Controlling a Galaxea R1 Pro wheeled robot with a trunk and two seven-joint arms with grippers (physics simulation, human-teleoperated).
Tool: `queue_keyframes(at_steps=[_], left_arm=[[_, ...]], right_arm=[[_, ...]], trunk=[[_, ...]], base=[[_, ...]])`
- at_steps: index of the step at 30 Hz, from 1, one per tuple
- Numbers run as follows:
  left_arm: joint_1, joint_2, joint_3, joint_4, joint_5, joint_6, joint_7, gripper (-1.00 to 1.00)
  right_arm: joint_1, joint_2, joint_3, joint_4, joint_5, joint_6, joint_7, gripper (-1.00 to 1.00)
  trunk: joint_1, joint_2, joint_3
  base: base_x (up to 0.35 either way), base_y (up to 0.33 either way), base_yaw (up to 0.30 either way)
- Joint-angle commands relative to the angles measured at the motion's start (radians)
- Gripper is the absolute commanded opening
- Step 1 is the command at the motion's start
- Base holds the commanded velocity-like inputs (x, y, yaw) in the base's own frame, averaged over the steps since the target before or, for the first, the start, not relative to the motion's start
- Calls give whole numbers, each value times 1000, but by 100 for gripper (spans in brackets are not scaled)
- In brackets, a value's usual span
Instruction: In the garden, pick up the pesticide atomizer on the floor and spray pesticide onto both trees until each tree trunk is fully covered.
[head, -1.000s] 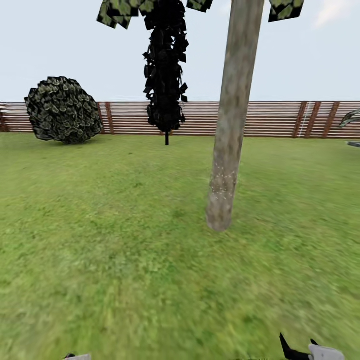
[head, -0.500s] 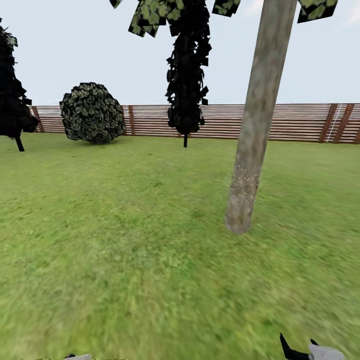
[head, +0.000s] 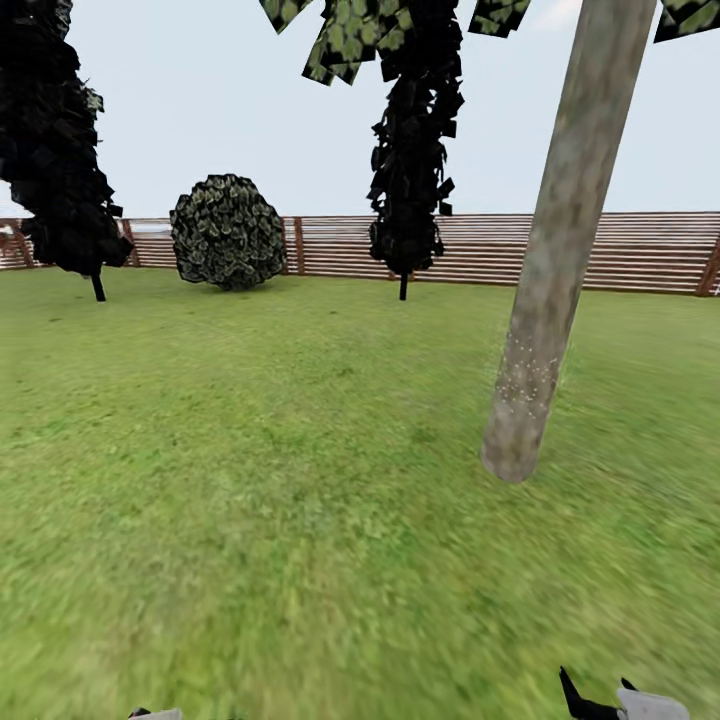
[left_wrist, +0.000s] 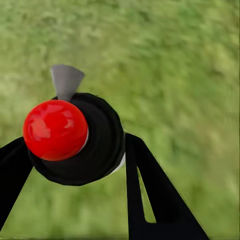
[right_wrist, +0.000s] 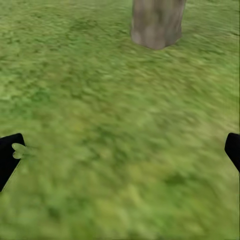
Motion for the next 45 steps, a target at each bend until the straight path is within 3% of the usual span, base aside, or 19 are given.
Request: queue_keyframes(at_steps=[1, 38, 45], left_arm=[[0, 0, 0, 0, 0, 0, 0, -100], [0, 0, 0, -7, 0, 2, 0, -100], [0, -5, -1, -1, 1, 1, 100, -100]], right_arm=[[0, 0, 0, 0, 0, 0, 0, 100], [0, 0, -2, -2, -1, -1, 0, 100], [0, 0, -1, -1, 0, -1, 0, 100]], trunk=[[0, 0, 1], [0, 0, 39], [0, 0, 46]], base=[[0, 0, 224], [0, 0, 224], [120, 116, 224]])
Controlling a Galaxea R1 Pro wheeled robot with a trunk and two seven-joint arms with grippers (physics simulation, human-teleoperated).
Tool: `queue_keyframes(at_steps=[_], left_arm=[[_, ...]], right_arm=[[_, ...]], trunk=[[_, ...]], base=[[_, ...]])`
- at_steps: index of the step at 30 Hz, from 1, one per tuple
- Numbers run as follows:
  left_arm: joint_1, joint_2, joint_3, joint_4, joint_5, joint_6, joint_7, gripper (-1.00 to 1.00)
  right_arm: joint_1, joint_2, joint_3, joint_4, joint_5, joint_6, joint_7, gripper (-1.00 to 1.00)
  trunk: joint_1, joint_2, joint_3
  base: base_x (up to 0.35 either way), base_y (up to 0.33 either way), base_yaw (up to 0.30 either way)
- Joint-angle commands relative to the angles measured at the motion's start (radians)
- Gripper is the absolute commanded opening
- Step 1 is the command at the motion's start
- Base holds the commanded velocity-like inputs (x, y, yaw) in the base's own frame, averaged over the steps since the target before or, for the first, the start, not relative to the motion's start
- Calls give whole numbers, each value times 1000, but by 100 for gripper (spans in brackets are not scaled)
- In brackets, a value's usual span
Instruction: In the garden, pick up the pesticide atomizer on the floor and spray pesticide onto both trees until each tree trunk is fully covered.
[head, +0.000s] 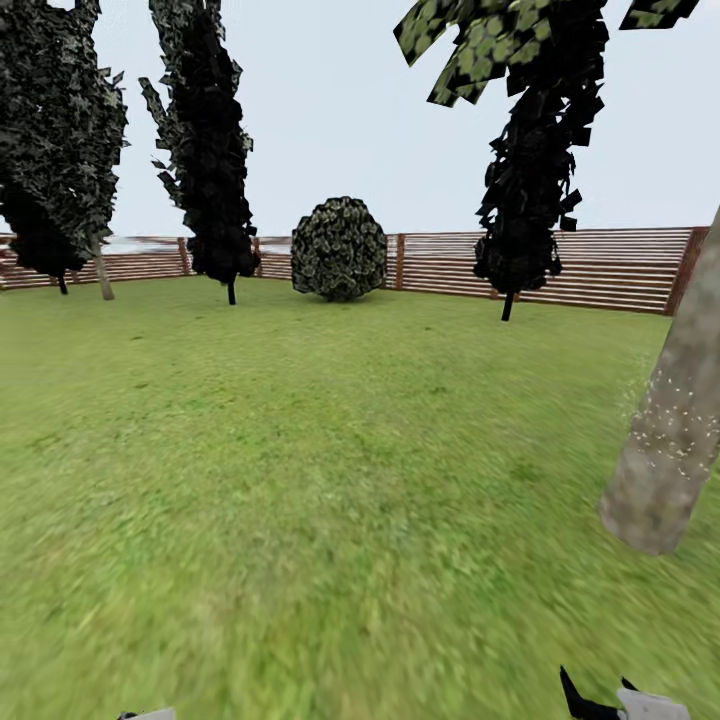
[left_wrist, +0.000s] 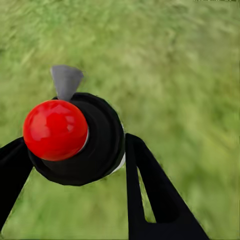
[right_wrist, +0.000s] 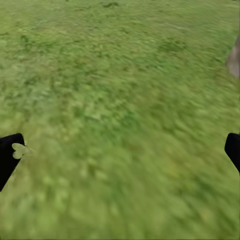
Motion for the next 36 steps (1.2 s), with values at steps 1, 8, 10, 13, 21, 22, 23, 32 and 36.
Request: queue_keyframes(at_steps=[1, 8, 10, 13, 21, 22, 23, 32, 36], left_arm=[[0, -1, 0, 0, 1, -1, 3, -100], [0, 3, 1, 0, 3, -2, 2, -100], [0, 5, 1, 1, 3, -2, 0, -100], [0, 6, 1, 1, 3, -2, -1, -100], [0, 7, 1, 2, 3, -2, -1, -100], [0, 7, 1, 3, 3, -2, -1, -100], [0, 7, 1, 3, 3, -2, -1, -100], [0, 7, 1, 2, 3, -1, -1, -100], [0, 7, 1, 2, 3, -1, 0, -100]], right_arm=[[0, 0, 0, 0, 0, 0, 0, 100], [0, -1, -1, 1, 0, 0, 0, 100], [0, -1, -1, 0, 0, 0, 0, 100], [0, -1, -1, 0, 0, 0, 0, 100], [0, -1, -1, 0, 0, 0, 0, 100], [0, -1, -1, 0, 0, 0, 0, 100], [0, -1, -1, 0, 0, 0, 0, 100], [0, -1, -1, 0, 0, 0, 0, 100], [0, -1, -1, -1, 0, 0, 0, 100]], trunk=[[0, 0, 1], [0, 0, 8], [0, 0, 10], [0, 0, 13], [0, 0, 21], [0, 0, 23], [0, 0, 24], [0, 0, 33], [0, 0, 37]], base=[[228, 223, 224], [198, 256, 224], [158, 281, 224], [153, 283, 223], [103, 296, 223], [111, 299, 223], [122, 299, 223], [144, 299, 223], [157, 299, 222]])
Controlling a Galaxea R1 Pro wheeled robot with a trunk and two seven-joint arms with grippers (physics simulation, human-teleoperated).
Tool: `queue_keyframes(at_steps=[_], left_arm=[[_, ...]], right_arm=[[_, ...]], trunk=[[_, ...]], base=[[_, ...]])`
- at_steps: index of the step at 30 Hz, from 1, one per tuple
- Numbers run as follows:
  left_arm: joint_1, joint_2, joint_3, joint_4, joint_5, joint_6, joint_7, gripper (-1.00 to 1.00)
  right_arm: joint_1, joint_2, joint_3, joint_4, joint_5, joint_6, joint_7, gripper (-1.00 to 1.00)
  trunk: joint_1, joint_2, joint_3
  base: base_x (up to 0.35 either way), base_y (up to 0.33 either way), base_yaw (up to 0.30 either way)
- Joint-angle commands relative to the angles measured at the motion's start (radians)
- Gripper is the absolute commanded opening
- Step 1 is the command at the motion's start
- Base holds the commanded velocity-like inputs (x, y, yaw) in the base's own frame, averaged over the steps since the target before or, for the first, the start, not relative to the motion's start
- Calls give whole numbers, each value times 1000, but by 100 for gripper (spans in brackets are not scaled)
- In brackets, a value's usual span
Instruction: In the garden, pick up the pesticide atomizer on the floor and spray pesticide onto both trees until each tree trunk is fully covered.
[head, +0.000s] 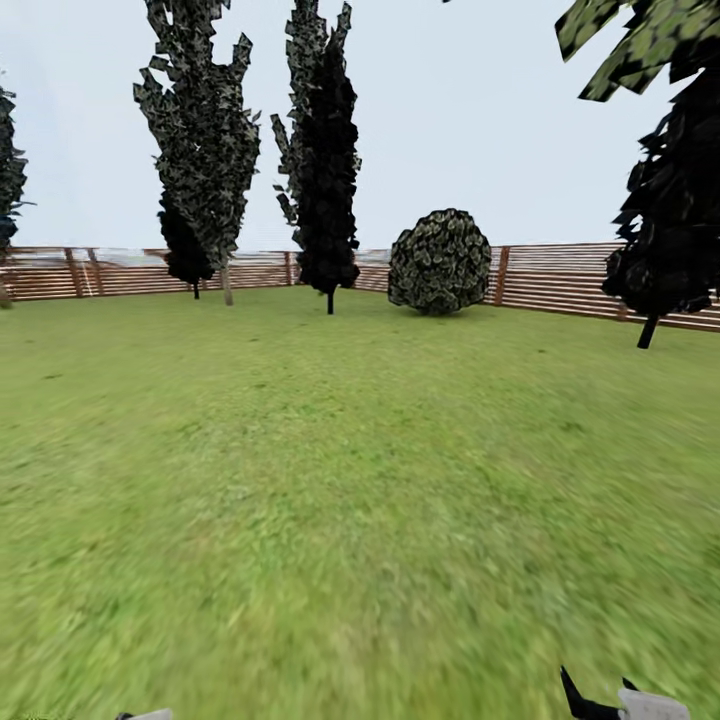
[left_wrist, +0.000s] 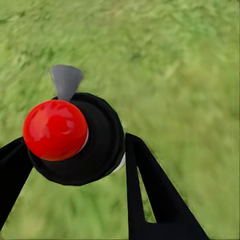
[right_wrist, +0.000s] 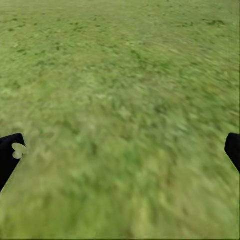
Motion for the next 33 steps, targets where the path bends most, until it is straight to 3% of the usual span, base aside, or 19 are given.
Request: queue_keyframes(at_steps=[1, 19, 33], left_arm=[[0, 0, 0, 0, 0, 0, 0, -100], [0, 0, 0, 0, 0, 0, 5, -100], [0, -2, -1, 0, -1, 0, 7, -100]], right_arm=[[0, 0, 0, 0, 0, 0, 0, 100], [0, 3, 2, 0, -1, 0, 0, 100], [0, 3, 2, 0, -1, 0, 0, 100]], trunk=[[0, 0, 1], [0, 0, 2], [0, 0, -6]], base=[[162, 299, 222], [161, 296, 264], [6, 22, 280]])
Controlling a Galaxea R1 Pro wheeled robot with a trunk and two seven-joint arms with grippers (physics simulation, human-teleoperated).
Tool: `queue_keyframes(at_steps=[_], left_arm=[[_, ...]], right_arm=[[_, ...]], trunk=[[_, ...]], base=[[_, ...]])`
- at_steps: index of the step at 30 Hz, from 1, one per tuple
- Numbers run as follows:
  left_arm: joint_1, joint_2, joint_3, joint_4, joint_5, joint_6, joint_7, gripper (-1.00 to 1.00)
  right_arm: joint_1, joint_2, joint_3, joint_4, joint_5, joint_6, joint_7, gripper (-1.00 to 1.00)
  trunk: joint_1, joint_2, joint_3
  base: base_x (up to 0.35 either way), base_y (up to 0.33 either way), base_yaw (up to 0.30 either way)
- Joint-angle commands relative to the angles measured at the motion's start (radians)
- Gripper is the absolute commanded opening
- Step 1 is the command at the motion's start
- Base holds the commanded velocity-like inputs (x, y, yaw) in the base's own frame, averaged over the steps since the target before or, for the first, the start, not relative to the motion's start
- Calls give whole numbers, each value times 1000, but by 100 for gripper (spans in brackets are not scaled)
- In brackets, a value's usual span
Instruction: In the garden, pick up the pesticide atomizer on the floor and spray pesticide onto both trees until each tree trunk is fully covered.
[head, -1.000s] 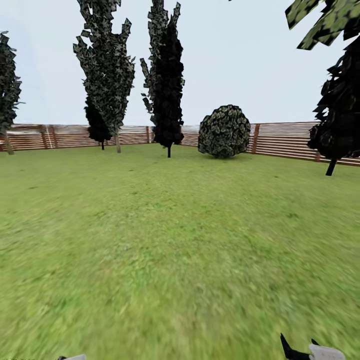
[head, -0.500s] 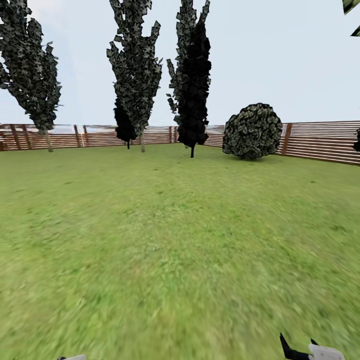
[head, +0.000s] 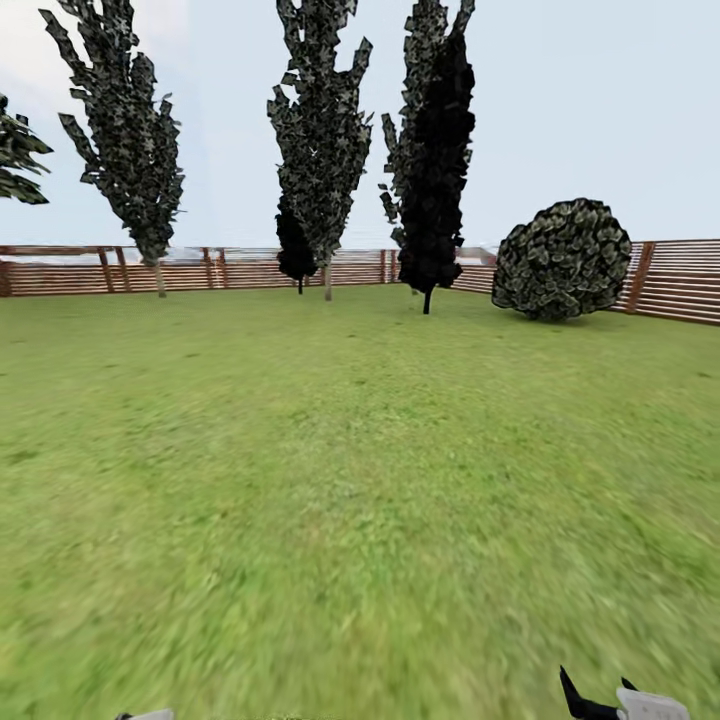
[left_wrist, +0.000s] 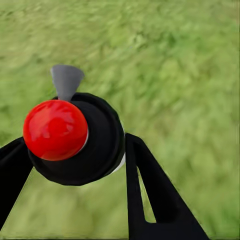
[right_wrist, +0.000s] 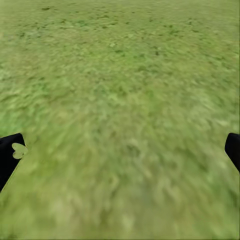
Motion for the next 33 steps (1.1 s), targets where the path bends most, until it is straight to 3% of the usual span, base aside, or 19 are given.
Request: queue_keyframes(at_steps=[1, 33], left_arm=[[0, 0, 0, 0, 0, 0, 0, -100], [0, 0, 0, 1, 0, 2, 0, -100]], right_arm=[[0, 0, 0, 0, 0, 0, 0, 100], [0, 0, 0, 0, 0, 0, 0, 100]], trunk=[[0, 0, -1], [0, 0, -33]], base=[[0, 0, 280], [0, 0, 236]])
